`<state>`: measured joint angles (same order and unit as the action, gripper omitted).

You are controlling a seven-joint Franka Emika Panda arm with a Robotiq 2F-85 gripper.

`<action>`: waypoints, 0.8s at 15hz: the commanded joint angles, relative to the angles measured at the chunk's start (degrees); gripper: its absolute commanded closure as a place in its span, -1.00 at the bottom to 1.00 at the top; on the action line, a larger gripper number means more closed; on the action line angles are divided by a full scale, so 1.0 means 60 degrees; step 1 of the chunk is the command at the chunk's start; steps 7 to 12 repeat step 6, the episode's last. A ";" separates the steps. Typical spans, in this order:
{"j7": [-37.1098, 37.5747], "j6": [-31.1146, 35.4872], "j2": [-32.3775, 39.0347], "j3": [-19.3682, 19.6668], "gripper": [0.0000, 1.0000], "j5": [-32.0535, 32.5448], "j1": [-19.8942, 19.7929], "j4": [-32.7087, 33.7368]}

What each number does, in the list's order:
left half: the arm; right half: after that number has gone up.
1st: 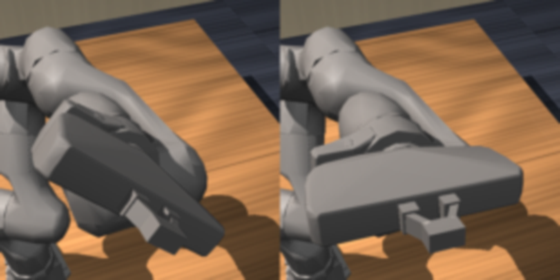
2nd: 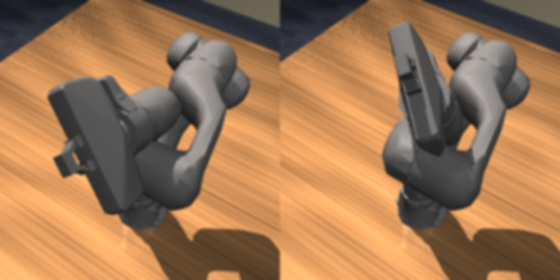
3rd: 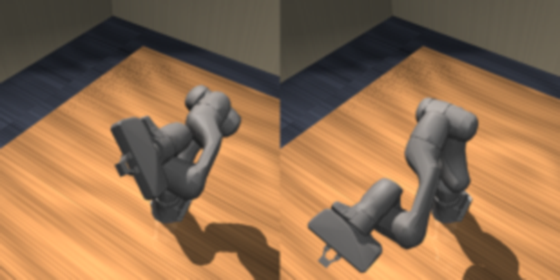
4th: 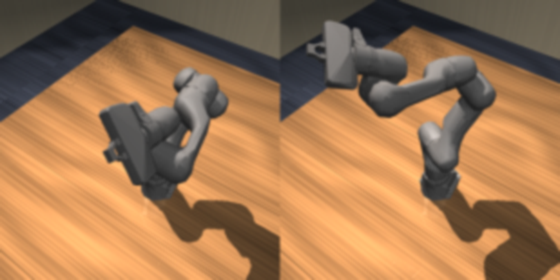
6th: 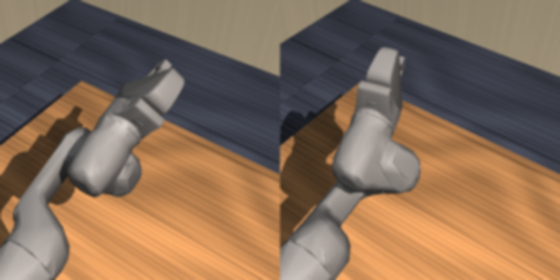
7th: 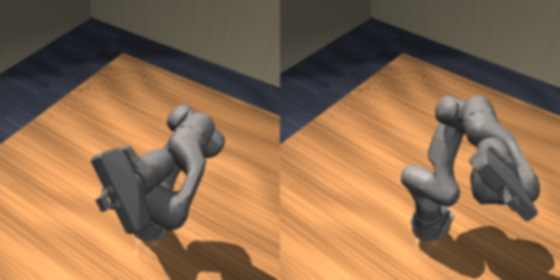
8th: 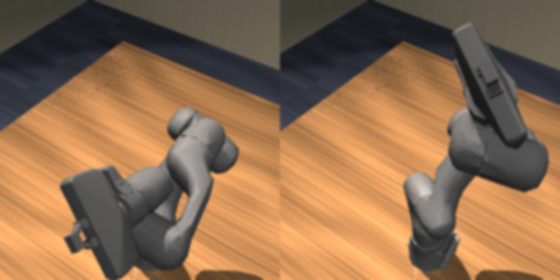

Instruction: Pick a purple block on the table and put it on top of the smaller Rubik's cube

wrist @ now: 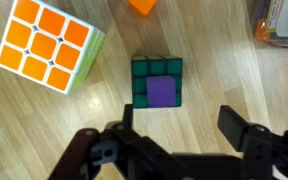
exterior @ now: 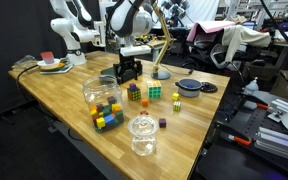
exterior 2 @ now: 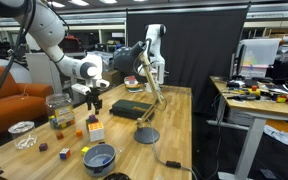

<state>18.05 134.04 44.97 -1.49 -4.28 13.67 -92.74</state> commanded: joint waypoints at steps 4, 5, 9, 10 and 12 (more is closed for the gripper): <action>0.0028 -0.0011 0.0099 -0.0045 -1.00 0.0050 -0.0013 0.0023; 0.0028 -0.0011 0.0097 -0.0044 -1.00 0.0050 -0.0014 0.0025; 0.0028 -0.0010 0.0097 -0.0044 -1.00 0.0050 -0.0013 0.0025; 0.0028 -0.0010 0.0097 -0.0044 -1.00 0.0050 -0.0013 0.0025; 0.0028 -0.0010 0.0097 -0.0044 -1.00 0.0050 -0.0013 0.0025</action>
